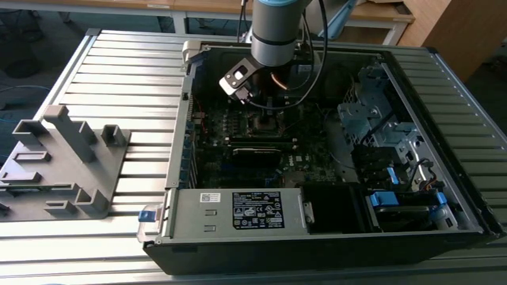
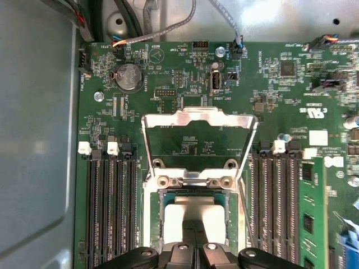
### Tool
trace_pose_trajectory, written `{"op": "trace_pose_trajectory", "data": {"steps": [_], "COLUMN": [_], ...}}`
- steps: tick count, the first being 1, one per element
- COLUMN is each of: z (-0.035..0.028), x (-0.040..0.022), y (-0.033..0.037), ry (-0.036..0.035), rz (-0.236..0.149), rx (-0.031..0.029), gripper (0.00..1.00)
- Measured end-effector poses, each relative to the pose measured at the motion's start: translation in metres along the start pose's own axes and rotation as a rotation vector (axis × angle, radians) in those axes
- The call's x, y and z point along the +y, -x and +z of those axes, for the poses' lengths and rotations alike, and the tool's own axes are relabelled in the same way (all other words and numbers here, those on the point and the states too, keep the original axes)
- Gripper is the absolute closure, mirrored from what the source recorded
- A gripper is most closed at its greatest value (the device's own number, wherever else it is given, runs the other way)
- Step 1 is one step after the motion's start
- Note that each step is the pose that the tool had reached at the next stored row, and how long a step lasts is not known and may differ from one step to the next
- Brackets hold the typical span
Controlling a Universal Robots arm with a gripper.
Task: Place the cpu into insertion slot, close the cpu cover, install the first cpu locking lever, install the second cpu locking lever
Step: 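Place the cpu into insertion slot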
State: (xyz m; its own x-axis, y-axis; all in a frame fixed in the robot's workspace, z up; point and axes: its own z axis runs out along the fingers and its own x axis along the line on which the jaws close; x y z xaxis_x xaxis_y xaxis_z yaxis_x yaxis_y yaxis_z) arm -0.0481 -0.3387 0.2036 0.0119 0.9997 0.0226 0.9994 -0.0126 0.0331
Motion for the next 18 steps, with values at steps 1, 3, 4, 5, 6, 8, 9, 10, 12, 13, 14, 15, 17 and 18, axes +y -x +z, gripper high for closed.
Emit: {"op": "trace_pose_trajectory", "data": {"steps": [1, 3, 4, 5, 6, 8, 9, 10, 12, 13, 14, 15, 17, 18], "z": [-0.0020, -0.0068, -0.0092, -0.0112, -0.0132, -0.0161, -0.0170, -0.0171, -0.0171, -0.0171, -0.0171, -0.0171, -0.0172, -0.0171], "x": [0.0000, 0.0001, 0.0002, 0.0003, 0.0004, 0.0005, 0.0005, 0.0005, 0.0005, 0.0005, 0.0005, 0.0005, 0.0004, 0.0005], "y": [0.0001, 0.0000, 0.0000, -0.0001, -0.0001, -0.0002, -0.0002, -0.0002, -0.0002, -0.0002, -0.0002, -0.0002, -0.0002, -0.0002], "ry": [-0.0002, -0.0001, -0.0001, 0.0000, 0.0001, 0.0004, 0.0006, 0.0008, 0.0009, 0.0008, 0.0008, 0.0008, 0.0001, 0.0001], "rz": [0.000, 0.000, 0.000, 0.000, 0.000, 0.000, 0.000, 0.000, 0.000, 0.000, 0.000, -0.003, -0.020, -0.028], "rx": [-0.0004, -0.0005, -0.0005, -0.0005, -0.0005, -0.0006, -0.0006, -0.0004, -0.0004, -0.0004, -0.0005, -0.0001, 0.0027, 0.0036], "gripper": [0.89, 0.89, 0.89, 0.89, 0.89, 0.89, 0.89, 0.89, 0.89, 0.89, 0.89, 0.89, 0.89, 0.89]}}
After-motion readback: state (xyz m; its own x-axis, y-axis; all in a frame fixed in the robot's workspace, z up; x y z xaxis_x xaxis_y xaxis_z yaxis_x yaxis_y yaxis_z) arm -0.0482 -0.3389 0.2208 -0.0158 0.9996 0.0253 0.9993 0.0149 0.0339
